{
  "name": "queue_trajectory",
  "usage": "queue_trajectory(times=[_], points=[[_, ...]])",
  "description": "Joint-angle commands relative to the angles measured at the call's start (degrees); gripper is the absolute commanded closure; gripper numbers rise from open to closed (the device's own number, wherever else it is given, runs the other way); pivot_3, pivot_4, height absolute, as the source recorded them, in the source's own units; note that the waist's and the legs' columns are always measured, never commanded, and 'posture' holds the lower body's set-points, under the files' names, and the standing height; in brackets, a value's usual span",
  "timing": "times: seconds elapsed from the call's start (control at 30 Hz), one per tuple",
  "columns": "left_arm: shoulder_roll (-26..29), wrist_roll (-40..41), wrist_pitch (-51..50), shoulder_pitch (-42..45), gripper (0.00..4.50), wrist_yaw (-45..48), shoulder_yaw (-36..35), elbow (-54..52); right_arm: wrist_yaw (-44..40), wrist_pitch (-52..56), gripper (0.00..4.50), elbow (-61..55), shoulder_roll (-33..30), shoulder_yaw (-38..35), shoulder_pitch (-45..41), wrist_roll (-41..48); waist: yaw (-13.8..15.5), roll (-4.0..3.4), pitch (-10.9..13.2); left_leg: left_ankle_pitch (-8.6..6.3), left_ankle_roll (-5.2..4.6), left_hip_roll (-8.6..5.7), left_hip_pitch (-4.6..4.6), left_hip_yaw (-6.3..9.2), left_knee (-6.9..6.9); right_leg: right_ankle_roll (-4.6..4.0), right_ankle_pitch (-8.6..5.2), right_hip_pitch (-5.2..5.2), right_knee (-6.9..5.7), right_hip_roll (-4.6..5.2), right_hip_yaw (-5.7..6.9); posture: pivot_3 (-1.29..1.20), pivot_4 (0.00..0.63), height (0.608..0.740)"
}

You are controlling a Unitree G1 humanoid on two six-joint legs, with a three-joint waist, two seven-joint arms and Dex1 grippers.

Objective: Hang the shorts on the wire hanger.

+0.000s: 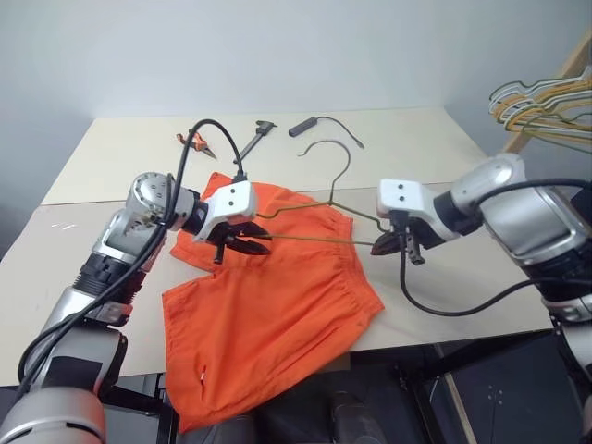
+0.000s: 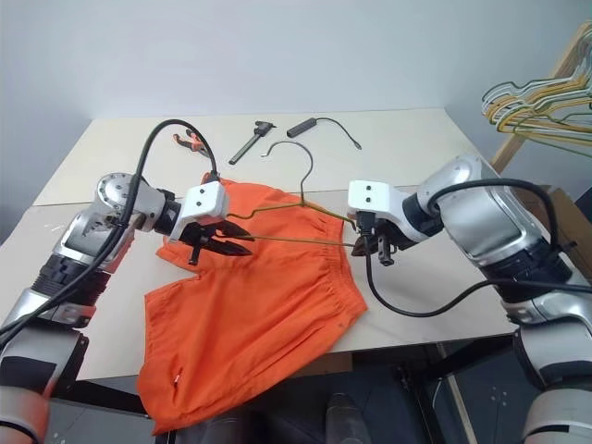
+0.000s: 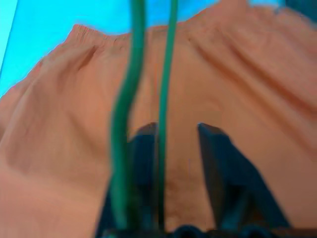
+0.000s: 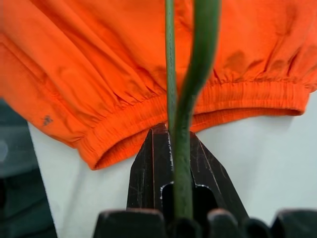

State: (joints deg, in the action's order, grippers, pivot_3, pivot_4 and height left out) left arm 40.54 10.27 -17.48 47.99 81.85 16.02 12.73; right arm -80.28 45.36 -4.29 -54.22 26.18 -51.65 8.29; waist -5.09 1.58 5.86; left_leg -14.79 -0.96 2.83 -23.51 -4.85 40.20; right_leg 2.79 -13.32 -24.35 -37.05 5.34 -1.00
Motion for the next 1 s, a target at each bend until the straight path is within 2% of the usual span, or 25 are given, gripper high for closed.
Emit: queue_trajectory(times=[0.03, 0.2, 0.23, 0.37, 0.53, 0.73, 1.0], points=[[-1.02, 4.69, -1.47, 0.56, 1.81, -3.28, -7.34, 0.59, 1.24, 5.22, 4.5, -2.97, -4.47, -8.38, 6.27, 4.21, 0.93, 0.0, 0.0, 0.0, 0.0, 0.0, -0.01, 0.01, 0.01, 0.0, 0.0, 0.01, 0.01, 0.01, 0.01, -0.06, 0.069, 0.74], [-0.63, 8.89, -4.06, -1.7, 0.18, -6.17, -13.97, 0.02, 3.98, 10.15, 4.5, -4.39, -10.0, -16.88, 18.24, 8.28, 1.88, 0.0, 0.01, -0.01, -0.02, 0.0, 0.09, -0.02, 0.02, 0.0, 0.0, 0.07, 0.09, 0.01, 0.0, -0.06, 0.081, 0.74], [-0.6, 10.15, -4.78, -2.86, 0.05, -6.81, -15.59, -1.01, 4.47, 11.34, 4.5, -4.18, -11.01, -18.85, 20.8, 9.25, 1.94, 0.0, 0.01, -0.01, -0.02, 0.0, 0.12, -0.02, 0.01, 0.0, -0.01, 0.09, 0.1, 0.0, -0.01, -0.07, 0.09, 0.74], [-2.88, 16.94, -6.35, -10.05, 0.05, -10.81, -22.15, -10.55, 6.49, 21.18, 4.5, -2.63, -12.15, -27.17, 28.91, 14.9, 2.01, 0.01, 0.02, -0.02, -0.03, 0.01, 0.21, -0.04, -0.04, 0.0, -0.01, 0.13, 0.13, -0.01, -0.08, -0.06, 0.101, 0.74], [-1.64, 24.54, -11.11, -18.52, 0.05, -9.82, -23.3, -23.23, 8.06, 35.23, 4.5, -1.76, -10.55, -33.75, 35.56, 23.31, 2.64, 0.03, 0.04, -0.02, -0.03, 0.02, 0.31, 0.0, -0.05, -0.01, -0.01, 0.25, 0.15, -0.01, -0.09, -0.06, 0.113, 0.74], [-0.33, 28.08, -14.13, -22.11, 0.05, -11.4, -23.18, -28.43, 13.2, 38.54, 4.5, 1.92, -7.16, -33.68, 36.52, 25.9, 2.72, 0.04, 0.06, -0.05, -0.06, -0.01, 0.65, 0.01, -0.16, -0.04, -0.02, 0.58, 0.22, -0.01, -0.1, -0.05, 0.117, 0.74], [1.42, 29.67, -14.68, -23.39, 0.05, -12.61, -23.16, -29.87, 13.95, 38.81, 4.5, 2.88, -7.32, -31.45, 36.78, 29.55, 2.85, 0.03, 0.1, -0.05, -0.07, -0.02, 0.67, 0.03, -0.3, -0.04, -0.03, 0.6, 0.34, -0.04, -0.11, -0.04, 0.119, 0.74]])
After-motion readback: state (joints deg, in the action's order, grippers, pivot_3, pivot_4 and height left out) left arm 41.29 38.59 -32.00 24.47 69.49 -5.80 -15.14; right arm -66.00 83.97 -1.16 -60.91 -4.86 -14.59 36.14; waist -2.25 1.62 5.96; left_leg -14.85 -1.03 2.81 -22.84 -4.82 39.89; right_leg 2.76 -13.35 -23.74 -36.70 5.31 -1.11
